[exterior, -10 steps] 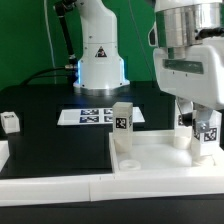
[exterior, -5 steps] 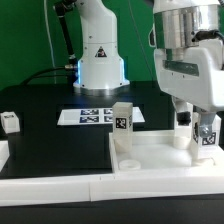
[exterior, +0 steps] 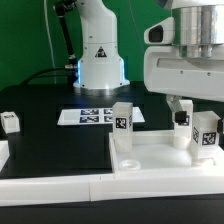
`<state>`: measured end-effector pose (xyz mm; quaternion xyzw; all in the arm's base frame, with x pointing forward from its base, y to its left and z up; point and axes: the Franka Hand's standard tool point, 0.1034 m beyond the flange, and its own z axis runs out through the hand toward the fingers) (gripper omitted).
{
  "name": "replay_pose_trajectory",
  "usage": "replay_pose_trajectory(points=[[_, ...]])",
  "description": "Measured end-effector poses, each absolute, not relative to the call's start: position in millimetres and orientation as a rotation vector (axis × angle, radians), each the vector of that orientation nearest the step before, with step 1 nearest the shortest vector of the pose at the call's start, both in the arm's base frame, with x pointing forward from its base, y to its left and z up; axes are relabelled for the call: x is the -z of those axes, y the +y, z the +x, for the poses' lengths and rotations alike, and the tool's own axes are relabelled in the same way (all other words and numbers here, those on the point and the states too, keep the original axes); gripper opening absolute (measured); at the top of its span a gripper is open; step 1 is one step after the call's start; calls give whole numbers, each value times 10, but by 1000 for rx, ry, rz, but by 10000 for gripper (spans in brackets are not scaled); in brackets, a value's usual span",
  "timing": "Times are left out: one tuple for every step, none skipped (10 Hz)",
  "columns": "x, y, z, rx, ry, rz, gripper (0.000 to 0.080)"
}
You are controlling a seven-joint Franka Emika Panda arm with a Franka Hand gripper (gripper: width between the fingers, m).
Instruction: Assemble square table
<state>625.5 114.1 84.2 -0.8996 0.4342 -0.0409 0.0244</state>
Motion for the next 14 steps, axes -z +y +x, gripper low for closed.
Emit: replay_pose_trajectory(points=[[-845,1142,6262,136,1224,-2838,649],[-870,1115,6313,210,1002,-2874,649],[-870,1116,6288,201,901,-2897,649],[-870,1105,6295,210,795,-2939,649],[-866,1093,6296,218,668,-2983,649],[-865,1083,6297,223,574,-3010,649],[-865,1077,6298,226,525,-3025,649],[-861,1059,6299,233,353,-3068,649],[-849,1065,6318,227,114,-3113,649],[-840,1105,6366,221,-10,-3124,649],[-840,1095,6362,226,55,-3120,649],[-832,1091,6357,223,92,-3118,649],[-831,1089,6356,223,88,-3120,515],[-829,1092,6355,222,144,-3115,515]])
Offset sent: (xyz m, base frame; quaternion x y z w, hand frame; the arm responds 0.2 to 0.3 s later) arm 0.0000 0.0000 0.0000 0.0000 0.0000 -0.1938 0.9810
